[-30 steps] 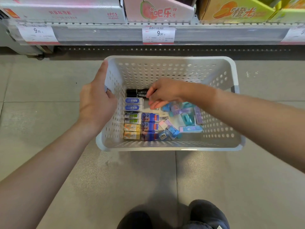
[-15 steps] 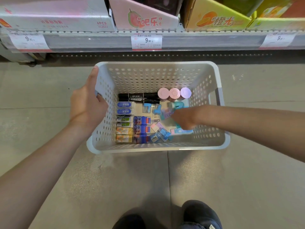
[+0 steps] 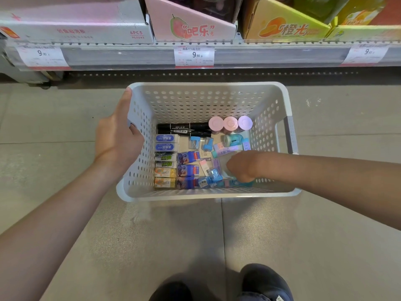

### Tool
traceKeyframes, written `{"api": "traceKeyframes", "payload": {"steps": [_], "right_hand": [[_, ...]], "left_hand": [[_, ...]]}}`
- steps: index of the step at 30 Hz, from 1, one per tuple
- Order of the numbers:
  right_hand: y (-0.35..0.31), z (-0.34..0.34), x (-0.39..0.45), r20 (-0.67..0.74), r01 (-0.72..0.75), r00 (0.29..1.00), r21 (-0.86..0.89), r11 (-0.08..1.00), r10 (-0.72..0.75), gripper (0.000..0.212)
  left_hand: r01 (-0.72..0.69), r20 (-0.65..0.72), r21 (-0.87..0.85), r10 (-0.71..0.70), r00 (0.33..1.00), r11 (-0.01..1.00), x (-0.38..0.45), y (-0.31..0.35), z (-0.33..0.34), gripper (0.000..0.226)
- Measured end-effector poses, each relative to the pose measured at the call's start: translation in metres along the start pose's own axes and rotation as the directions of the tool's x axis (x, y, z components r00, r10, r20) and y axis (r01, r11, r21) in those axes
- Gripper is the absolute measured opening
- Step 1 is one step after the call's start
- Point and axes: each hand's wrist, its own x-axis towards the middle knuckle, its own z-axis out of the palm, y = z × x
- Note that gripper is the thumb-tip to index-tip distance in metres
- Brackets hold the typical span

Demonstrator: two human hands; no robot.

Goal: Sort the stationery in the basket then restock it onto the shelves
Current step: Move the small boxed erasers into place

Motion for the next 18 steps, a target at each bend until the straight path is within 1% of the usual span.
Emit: {"api": "traceKeyframes", "payload": {"steps": [1,2,4,5,6,7,9,10,11,13,15,17,18], "right_hand": [[-0.001,-0.001,0.0,-0.034,0.002,0.999,0.036,0.999,-0.001,0.032],[-0.003,-0.002,0.001,-0.103,0.011,0.995,0.092,0.996,-0.002,0.035],[-0.006,-0.003,0.007,-0.276,0.065,0.961,0.245,0.967,0.006,0.048],[-0.009,-0.003,0.011,-0.328,0.12,0.945,0.321,0.94,-0.009,0.056],[-0.013,-0.003,0.017,-0.334,0.175,0.942,0.386,0.906,-0.039,0.063],[-0.016,-0.004,0.02,-0.309,0.21,0.948,0.439,0.874,-0.073,0.07],[-0.023,-0.007,0.023,-0.214,0.208,0.969,0.454,0.866,-0.12,0.077],[-0.025,-0.011,0.023,-0.186,0.197,0.974,0.436,0.878,-0.127,0.075],[-0.026,-0.015,0.022,-0.193,0.189,0.975,0.434,0.881,-0.114,0.07],[-0.028,-0.021,0.025,-0.284,0.174,0.958,0.491,0.853,-0.032,0.064],[-0.03,-0.026,0.03,-0.331,0.163,0.943,0.539,0.826,0.031,0.065],[-0.033,-0.029,0.034,-0.309,0.173,0.951,0.557,0.812,0.009,0.068],[-0.035,-0.031,0.034,-0.293,0.178,0.956,0.545,0.819,-0.013,0.066]], "left_hand": [[0.001,-0.001,-0.004,-0.001,1.0,1.0,0.0,0.0,0.0,0.069],[0.002,-0.001,-0.006,-0.002,1.0,1.0,0.0,0.0,0.0,0.069],[0.005,-0.003,-0.005,-0.005,1.0,1.0,0.0,0.0,0.001,0.069],[0.007,-0.004,-0.004,-0.007,1.0,1.0,0.0,0.0,0.001,0.069],[0.01,-0.005,-0.002,-0.01,1.0,1.0,0.0,0.0,0.001,0.069],[0.01,-0.005,0.0,-0.01,1.0,1.0,0.0,0.0,0.001,0.069],[0.003,-0.003,0.004,-0.003,1.0,1.0,0.0,0.0,0.001,0.069],[0.001,-0.002,0.002,-0.001,1.0,1.0,0.0,0.0,0.001,0.069],[0.001,-0.003,0.001,-0.001,1.0,1.0,0.0,0.0,0.001,0.069],[0.0,-0.005,-0.001,0.0,1.0,1.0,0.0,-0.001,0.001,0.069],[-0.004,-0.006,0.001,0.004,1.0,1.0,0.0,-0.001,0.001,0.068],[-0.002,-0.004,0.005,0.002,1.0,1.0,0.0,-0.001,0.001,0.068],[0.002,-0.002,0.002,-0.002,1.0,1.0,0.0,-0.001,0.001,0.068]]}}
